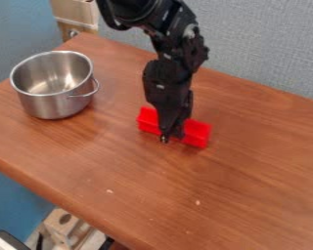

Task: Put the red object in the metal pot

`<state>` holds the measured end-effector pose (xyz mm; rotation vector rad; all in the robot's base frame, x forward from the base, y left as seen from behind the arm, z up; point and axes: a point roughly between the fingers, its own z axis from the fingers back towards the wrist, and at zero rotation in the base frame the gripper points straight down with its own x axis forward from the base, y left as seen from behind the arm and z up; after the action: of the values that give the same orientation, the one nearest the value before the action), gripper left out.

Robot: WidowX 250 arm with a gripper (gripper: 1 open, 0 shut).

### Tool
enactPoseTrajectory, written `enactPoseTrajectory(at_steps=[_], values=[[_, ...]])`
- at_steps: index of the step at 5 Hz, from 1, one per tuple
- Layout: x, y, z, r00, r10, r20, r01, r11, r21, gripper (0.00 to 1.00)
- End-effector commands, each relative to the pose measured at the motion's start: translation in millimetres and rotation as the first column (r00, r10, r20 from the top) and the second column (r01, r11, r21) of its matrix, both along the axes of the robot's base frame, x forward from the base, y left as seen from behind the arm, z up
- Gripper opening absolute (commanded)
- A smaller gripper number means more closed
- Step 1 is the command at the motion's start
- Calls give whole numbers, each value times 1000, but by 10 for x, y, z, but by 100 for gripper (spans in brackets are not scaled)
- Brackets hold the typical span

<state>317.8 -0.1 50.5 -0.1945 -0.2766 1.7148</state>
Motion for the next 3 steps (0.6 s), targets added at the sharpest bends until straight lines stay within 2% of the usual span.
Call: enactPoseTrajectory(at_steps=[1, 2, 3], values=[[49, 59, 409, 997, 10, 73, -8, 999, -36, 0], [42, 343, 524, 993, 80, 83, -75, 996, -54, 0], [14, 795, 663, 980, 182, 77, -176, 981, -77, 0]])
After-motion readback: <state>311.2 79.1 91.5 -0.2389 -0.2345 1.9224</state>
